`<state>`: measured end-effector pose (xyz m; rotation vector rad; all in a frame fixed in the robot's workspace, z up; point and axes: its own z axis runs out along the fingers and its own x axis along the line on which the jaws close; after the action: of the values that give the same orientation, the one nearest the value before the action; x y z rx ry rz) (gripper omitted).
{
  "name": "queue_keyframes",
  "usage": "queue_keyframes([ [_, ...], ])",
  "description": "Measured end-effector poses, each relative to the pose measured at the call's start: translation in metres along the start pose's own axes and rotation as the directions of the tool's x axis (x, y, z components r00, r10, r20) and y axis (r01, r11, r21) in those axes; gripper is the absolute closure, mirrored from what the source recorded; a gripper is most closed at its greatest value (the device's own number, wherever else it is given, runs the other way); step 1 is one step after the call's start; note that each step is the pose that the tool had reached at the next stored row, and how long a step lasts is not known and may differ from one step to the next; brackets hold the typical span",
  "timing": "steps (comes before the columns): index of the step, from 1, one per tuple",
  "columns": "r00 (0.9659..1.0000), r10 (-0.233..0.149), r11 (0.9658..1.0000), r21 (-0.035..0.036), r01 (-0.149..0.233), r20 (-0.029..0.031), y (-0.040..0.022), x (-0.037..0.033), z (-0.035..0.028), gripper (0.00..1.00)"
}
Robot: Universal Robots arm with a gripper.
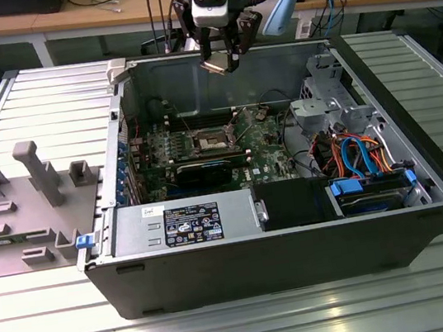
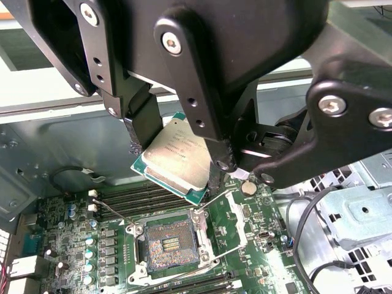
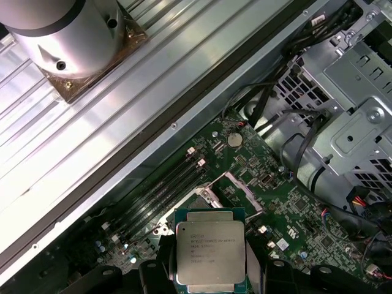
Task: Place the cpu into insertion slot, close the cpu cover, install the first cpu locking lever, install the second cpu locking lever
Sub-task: 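Place the cpu into insertion slot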
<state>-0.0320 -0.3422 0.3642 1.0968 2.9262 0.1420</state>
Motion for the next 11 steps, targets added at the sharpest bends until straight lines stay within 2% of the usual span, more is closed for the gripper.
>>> queue_keyframes([
  [11, 1.0000, 0.005, 1.0000, -0.0001, -0.005, 0.0005, 0.0000, 0.0000, 0.0000, 0.45],
])
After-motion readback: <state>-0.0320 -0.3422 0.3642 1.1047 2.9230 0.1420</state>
